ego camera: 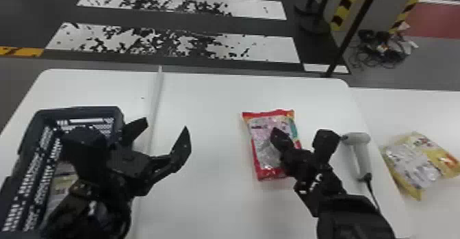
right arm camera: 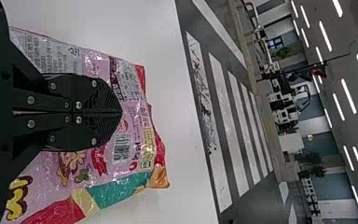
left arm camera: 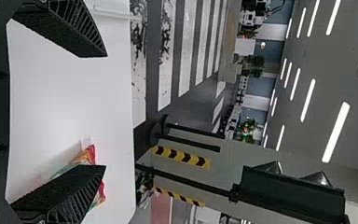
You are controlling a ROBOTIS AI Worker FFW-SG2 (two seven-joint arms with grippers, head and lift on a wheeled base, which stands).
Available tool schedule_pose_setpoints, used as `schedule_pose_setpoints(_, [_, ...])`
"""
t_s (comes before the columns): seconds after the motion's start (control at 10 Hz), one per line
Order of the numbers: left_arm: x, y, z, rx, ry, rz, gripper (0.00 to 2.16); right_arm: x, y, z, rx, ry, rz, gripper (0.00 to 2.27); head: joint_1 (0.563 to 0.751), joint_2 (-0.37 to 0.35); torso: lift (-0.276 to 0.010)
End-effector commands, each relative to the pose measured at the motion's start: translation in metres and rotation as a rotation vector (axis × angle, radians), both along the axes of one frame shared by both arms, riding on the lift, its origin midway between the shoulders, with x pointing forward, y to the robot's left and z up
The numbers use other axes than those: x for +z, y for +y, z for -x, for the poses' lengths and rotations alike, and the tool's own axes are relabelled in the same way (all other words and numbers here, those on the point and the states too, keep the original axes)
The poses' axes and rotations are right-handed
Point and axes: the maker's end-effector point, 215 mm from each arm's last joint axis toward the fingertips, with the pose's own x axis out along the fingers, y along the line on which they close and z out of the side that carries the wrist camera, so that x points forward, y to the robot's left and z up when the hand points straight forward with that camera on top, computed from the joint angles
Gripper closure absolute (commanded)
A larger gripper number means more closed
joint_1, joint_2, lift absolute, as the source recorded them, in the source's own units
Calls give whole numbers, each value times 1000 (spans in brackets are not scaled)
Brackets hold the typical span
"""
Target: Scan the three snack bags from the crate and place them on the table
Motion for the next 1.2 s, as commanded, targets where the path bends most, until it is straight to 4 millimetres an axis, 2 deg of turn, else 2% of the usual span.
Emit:
schedule_pose_setpoints(0.0, [-2, -3, -5, -8, -2, 9, 16, -11, -17, 8, -29, 22, 9, 2246, 695, -105, -62])
schedule_pose_setpoints(0.2, [-5, -5, -9, -16, -3, 15, 16, -18, -48, 23, -85, 29, 15, 2246, 695, -142, -62])
schedule_pose_setpoints(0.5, [-4, -7, -12, -23, -11, 16, 16, -16, -78, 39, -110, 10, 20, 2246, 695, -181, -62])
schedule_pose_setpoints(0.6, [-3, -9, -11, -27, -13, 15, 16, -11, -77, 45, -99, 0, 16, 2246, 695, -204, -62])
schedule_pose_setpoints(0.8, [5, -13, -13, -30, -27, 20, 16, 19, -63, 51, -63, -24, 6, 2229, 695, -215, -62])
schedule_pose_setpoints(0.9, [8, -15, -13, -33, -29, 22, 16, 45, -57, 52, -52, -58, -5, 1764, 695, -212, -62])
schedule_pose_setpoints(1.0, [9, -18, -13, -37, -30, 25, 16, 76, -60, 56, -47, -105, 10, 728, 695, -207, -62])
schedule_pose_setpoints(1.1, [9, -21, -13, -40, -29, 26, 16, 102, -72, 60, -53, -147, 37, 22, 695, -206, -62])
